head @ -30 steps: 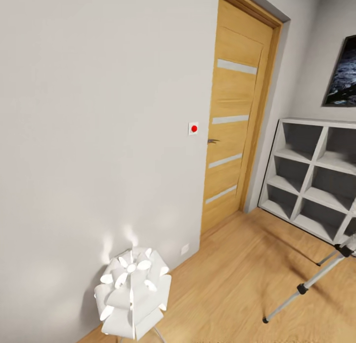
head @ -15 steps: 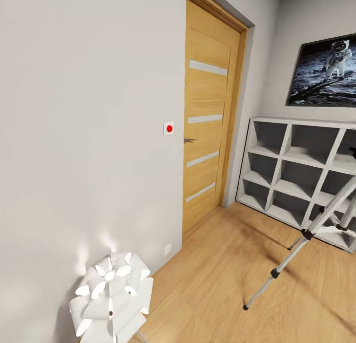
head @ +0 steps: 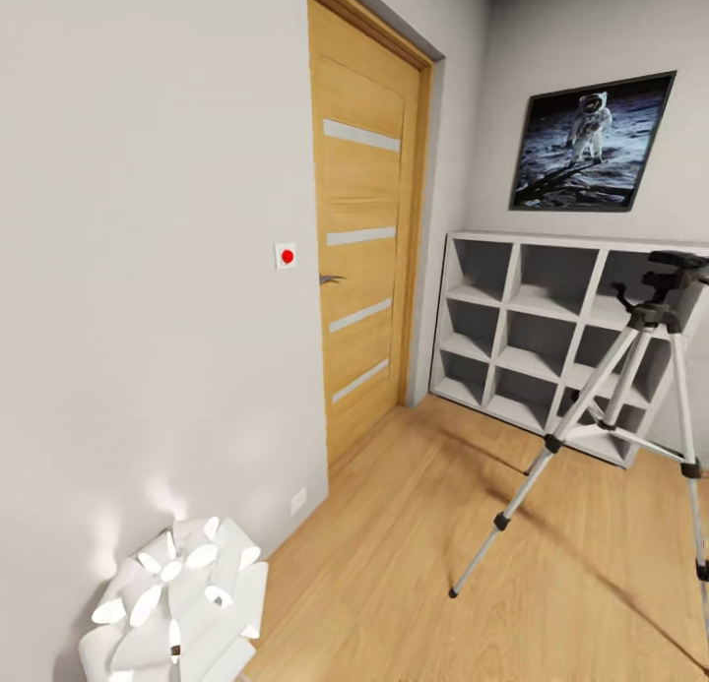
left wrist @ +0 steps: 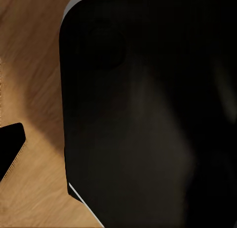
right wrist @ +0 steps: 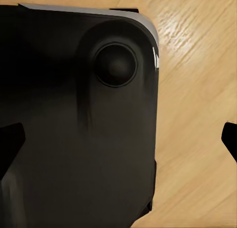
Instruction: Attach the digital camera to the camera tripod in the bedroom.
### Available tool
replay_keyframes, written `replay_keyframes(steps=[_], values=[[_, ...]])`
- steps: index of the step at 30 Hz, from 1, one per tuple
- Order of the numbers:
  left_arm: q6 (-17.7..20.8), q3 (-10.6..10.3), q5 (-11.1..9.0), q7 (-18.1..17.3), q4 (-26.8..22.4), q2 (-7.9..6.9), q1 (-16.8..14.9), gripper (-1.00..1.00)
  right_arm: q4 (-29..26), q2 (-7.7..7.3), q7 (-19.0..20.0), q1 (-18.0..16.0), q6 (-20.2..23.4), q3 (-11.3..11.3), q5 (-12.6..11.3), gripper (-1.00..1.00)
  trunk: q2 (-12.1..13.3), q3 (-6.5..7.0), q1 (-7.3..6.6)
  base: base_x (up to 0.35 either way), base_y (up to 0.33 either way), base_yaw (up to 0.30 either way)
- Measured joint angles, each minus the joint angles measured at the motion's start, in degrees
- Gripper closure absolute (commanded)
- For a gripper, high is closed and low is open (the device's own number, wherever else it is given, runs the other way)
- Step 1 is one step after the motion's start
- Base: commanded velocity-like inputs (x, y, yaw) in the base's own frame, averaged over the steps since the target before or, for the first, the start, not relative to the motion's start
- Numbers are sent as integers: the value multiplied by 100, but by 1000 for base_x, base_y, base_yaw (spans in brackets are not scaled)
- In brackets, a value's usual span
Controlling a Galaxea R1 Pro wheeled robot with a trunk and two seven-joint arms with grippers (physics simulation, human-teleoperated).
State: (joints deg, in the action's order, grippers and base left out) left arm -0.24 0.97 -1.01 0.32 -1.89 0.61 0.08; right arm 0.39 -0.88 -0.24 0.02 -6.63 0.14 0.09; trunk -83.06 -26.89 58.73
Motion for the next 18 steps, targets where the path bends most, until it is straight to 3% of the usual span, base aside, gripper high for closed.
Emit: replay_keyframes(steps=[18], values=[[-2, 0, -2, 0, 0, 0, 0, -100, 0, 0, 0, -1, 0, 1, -1, -100, 0, 0, 0, 0, 0, -286]])
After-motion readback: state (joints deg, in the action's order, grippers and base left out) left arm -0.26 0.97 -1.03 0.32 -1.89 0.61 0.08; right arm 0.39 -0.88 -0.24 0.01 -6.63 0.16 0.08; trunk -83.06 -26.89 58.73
